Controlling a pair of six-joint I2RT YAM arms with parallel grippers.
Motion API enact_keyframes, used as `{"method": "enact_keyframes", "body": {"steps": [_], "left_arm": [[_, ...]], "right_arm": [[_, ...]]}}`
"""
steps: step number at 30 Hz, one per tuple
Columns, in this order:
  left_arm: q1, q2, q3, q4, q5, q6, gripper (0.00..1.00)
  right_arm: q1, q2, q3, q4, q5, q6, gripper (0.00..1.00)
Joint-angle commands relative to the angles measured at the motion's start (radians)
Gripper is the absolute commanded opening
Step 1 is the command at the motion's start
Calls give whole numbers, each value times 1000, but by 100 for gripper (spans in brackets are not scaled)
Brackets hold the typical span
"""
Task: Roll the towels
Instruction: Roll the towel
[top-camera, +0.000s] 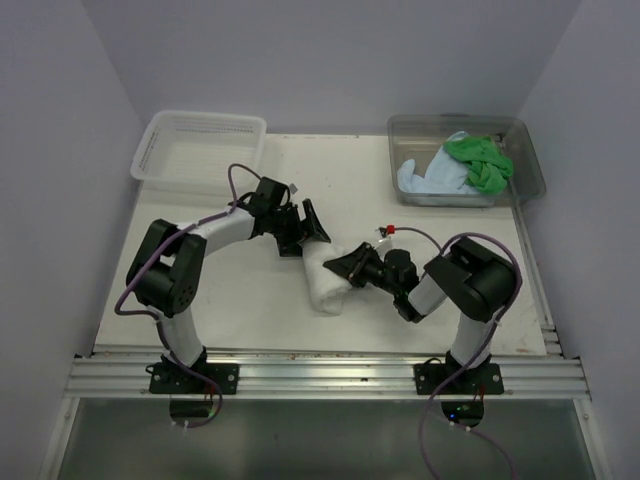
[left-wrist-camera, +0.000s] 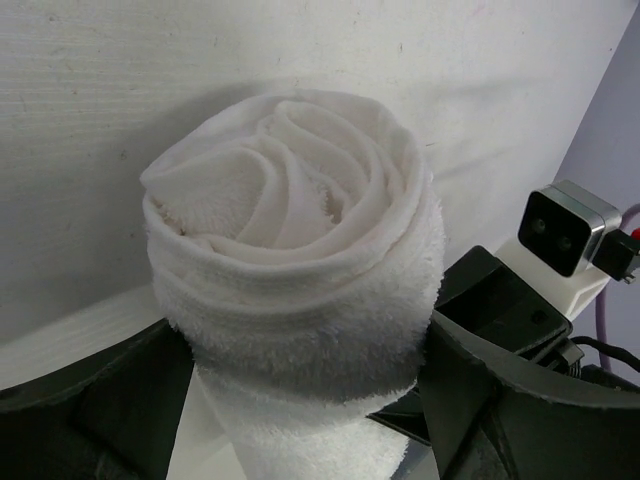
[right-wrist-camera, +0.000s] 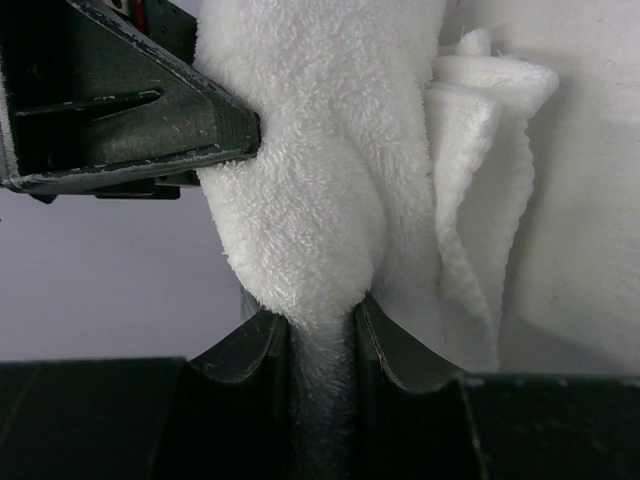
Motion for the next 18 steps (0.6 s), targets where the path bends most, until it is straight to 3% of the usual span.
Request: {"method": "enact_keyframes", "body": {"steps": [1,6,10,13,14,16,18], "left_arm": [[-32,19,-4,-7,37,-4,84],[-41,59,13,-1,48,-23,78],[-55,103,62,-13,57,-26,77],[-62,119,100,-34,48,-17,64],[-62,122,115,-53,22,6,62],[-62,128,163,-120,-12,41,60],[-62,142,192,-180,-47,89,60]], "right_arm": [[-2,166,-35,176,-36,97,0],[-4,164,-25,143,-45,78,0],[-2,59,18,-144,-32,-41,0],[-1,-46,66,-409,10,-149,14],[-1,-72,101,-490,39,-177,24],[-2,-140,133,-680,73,-256,32],[-1,-174,159,-739,96,-287,26]]}}
